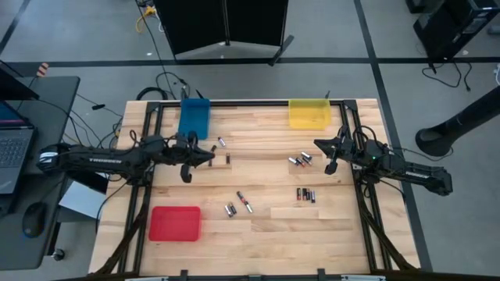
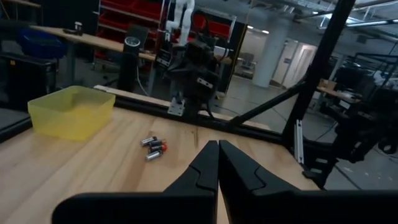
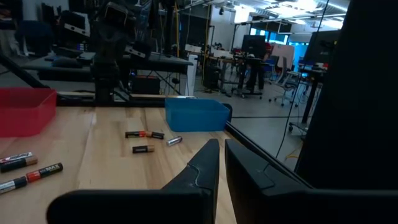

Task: Sort batteries
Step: Put the red battery into the yellow bin

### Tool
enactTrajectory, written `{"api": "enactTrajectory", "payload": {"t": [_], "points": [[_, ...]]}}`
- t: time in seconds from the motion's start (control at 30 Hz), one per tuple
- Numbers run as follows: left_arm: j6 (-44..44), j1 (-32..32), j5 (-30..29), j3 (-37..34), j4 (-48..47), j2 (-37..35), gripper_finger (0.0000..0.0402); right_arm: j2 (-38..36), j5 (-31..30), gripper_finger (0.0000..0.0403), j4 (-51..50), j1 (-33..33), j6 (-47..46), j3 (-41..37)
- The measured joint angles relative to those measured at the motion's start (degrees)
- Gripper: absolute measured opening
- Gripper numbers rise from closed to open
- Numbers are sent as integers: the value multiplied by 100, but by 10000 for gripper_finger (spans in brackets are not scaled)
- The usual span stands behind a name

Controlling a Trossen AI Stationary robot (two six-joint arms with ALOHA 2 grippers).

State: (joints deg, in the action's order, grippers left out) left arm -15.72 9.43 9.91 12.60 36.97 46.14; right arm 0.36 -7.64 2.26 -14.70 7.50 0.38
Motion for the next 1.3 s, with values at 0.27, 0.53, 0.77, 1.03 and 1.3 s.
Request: {"api": "enactTrajectory", "payload": {"t": [0.27,0.53,0.77,1.03,1.3], "points": [[12,-17,510,149,-1037,50,17,0,0,39,-2,-2,1,-2],[285,-15,161,1467,-4053,309,17,0,-2,39,-2,0,0,-1],[-576,-16,-2,2530,-5931,1272,17,0,0,39,-1,-2,0,-2],[-2931,15,-755,3000,-6678,2358,27,0,-4,39,3,0,0,-1],[-3876,403,-580,3261,-7173,2938,90,0,-4,39,26,-1,1,0]]}}
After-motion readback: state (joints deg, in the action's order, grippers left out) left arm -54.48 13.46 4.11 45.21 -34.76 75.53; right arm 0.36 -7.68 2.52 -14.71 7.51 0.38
